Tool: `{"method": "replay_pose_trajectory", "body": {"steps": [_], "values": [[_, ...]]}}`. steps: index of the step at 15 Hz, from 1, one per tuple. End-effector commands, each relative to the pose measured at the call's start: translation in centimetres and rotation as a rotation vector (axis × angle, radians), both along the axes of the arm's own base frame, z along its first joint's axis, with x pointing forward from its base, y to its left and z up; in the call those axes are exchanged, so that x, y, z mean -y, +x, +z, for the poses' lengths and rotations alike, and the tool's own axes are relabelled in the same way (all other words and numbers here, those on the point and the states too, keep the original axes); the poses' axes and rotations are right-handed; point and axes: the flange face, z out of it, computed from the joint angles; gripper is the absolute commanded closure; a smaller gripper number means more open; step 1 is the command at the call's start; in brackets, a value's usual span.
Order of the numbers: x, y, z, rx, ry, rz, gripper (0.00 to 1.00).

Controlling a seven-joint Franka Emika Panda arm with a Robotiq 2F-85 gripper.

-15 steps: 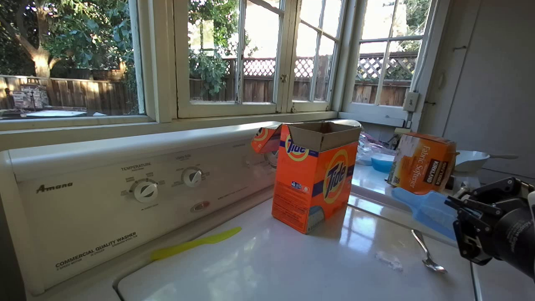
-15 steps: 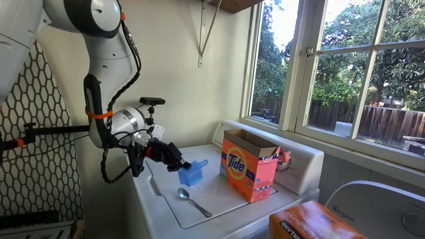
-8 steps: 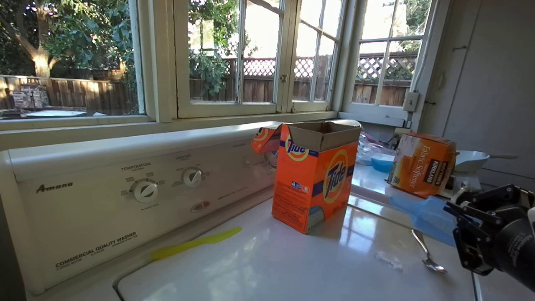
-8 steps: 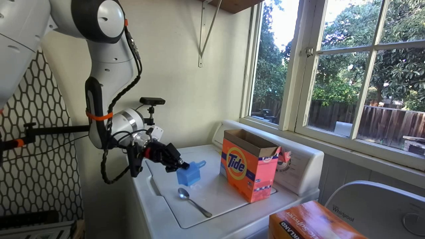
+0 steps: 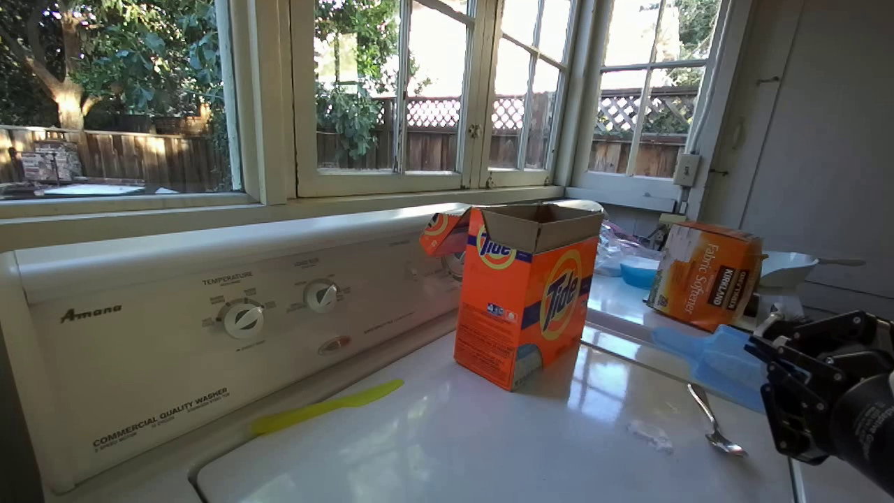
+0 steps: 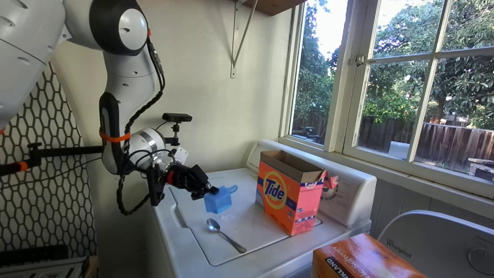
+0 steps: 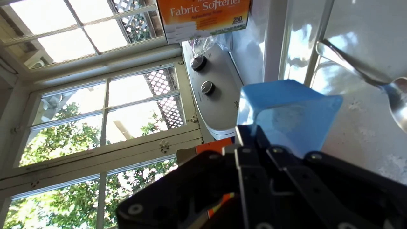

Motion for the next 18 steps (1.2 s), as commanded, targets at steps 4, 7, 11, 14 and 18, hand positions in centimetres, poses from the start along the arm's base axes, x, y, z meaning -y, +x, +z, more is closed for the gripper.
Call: {"method": "replay_pose_trajectory", "body": {"steps": [4,7,11,14,18], "values": [[-0.63,0.17,-0.6,0.022,-0.079,0.022,0.99],[-0.66,0.18,-0.68,0.025,-0.094,0.026,0.99],[-0.76,0.24,-0.74,0.027,-0.104,0.032,0.99],[-0.81,0.29,-0.73,0.03,-0.116,0.032,0.99],[-0.76,0.23,-0.62,0.036,-0.133,0.028,0.99]]}}
